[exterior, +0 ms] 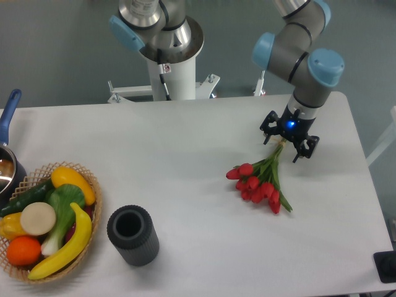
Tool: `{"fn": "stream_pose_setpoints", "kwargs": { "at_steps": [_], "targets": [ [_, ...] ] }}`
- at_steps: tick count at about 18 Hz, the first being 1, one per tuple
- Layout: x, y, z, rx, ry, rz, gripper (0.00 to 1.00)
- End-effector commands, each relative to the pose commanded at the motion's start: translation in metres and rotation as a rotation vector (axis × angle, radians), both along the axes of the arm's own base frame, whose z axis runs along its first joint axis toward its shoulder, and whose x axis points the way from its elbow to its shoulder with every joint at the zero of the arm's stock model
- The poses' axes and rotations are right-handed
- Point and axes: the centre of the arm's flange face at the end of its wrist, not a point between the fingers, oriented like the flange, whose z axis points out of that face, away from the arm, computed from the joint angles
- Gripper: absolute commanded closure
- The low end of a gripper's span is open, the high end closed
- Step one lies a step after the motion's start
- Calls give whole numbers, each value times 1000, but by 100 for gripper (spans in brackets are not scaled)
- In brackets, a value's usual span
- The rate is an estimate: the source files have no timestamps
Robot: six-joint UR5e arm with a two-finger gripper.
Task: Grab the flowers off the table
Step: 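Lower the open gripper around the tulip stems below the blooms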
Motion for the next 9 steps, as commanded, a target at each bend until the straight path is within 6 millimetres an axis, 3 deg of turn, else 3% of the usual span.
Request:
{"fn": "stream_pose_setpoints", "kwargs": {
  "at_steps": [9],
  "targets": [
    [3, 20, -4, -6, -7, -13, 0]
  ]
}}
